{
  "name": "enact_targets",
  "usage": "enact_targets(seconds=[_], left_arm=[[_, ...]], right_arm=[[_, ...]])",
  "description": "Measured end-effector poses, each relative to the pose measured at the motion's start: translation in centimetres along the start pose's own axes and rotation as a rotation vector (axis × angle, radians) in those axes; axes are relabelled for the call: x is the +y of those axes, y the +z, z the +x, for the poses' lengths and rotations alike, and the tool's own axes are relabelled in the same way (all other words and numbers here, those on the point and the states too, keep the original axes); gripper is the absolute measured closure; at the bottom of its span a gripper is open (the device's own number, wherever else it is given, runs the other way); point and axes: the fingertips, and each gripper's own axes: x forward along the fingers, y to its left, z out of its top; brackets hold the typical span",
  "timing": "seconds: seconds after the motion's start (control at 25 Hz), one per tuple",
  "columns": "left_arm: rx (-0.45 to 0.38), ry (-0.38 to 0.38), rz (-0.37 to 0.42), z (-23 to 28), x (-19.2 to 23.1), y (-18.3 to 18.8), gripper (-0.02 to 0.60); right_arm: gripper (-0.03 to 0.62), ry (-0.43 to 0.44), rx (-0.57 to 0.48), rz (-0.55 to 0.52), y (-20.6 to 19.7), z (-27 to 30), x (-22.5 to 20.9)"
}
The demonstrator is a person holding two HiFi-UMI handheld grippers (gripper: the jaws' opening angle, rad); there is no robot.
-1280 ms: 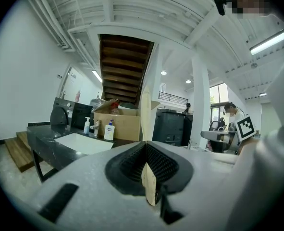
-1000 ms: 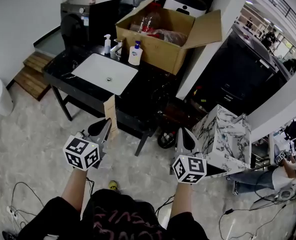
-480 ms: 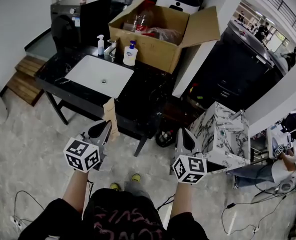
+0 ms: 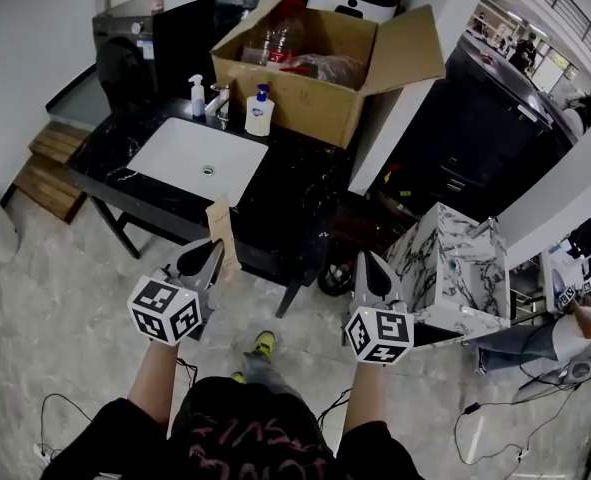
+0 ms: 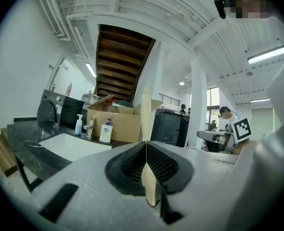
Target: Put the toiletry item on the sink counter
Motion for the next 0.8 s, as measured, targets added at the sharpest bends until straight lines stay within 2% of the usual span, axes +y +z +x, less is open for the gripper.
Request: enact_targets(seconds=[0.52, 0.8], left_arm=[[0.007, -0.018, 0.016, 5.7, 2.9, 1.4, 0.578], [0.022, -0.027, 0.025, 10.8, 4.4, 1.9, 0.578]], right_arm=[[0.585, -0.007, -0.018, 0.031, 0.2, 6.1, -1.9], [0.585, -0.026, -0.013, 0.06, -0.5, 10.3, -4.7]])
